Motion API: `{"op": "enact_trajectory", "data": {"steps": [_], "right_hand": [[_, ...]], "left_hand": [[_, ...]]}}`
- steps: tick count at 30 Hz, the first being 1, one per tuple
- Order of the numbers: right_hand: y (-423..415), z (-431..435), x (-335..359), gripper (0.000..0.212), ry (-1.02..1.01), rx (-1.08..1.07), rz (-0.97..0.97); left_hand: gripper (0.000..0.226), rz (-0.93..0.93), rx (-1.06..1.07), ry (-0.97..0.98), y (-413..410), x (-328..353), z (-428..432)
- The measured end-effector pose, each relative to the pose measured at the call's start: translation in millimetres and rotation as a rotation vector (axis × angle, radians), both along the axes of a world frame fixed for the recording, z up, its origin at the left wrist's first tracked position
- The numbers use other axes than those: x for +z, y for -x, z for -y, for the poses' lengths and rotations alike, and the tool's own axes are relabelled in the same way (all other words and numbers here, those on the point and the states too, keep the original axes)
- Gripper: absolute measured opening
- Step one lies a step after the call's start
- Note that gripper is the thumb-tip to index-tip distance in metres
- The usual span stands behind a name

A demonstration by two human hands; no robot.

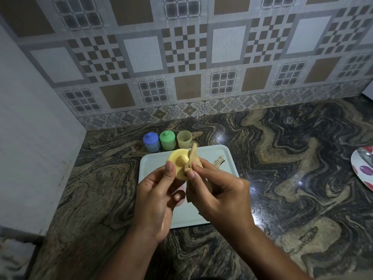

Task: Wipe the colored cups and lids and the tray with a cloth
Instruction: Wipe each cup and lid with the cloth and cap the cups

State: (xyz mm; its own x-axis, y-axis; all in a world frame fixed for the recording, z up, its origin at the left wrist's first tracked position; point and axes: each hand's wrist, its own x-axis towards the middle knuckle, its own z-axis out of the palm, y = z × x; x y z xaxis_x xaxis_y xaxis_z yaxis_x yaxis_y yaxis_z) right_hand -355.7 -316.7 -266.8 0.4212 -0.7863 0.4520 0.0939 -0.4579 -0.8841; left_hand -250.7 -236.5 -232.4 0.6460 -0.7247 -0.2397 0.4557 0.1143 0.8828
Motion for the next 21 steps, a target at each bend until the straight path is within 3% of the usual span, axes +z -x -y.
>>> {"op": "enact_trajectory", "data": {"steps": [9,11,14,21], "right_hand": [[1,4,3,0.019,-0.212,0.044,0.041],[1,3,2,0.02,-0.184,0.067,0.052],[0,1,1,0.021,-0.084,0.038,0.048],[-1,2,-1,0.019,-0.092,0.008,0.063]], "left_hand": [[0.042,0.046,-0.073,0.075,6,-6,-2],[0.03,0.066,-0.094,0.09,6,-8,-3],[0.033,0.069,-0.106,0.087,4,-9,-5],[0.039,-0.001,0.035,0.005,0,-10,-3]]}}
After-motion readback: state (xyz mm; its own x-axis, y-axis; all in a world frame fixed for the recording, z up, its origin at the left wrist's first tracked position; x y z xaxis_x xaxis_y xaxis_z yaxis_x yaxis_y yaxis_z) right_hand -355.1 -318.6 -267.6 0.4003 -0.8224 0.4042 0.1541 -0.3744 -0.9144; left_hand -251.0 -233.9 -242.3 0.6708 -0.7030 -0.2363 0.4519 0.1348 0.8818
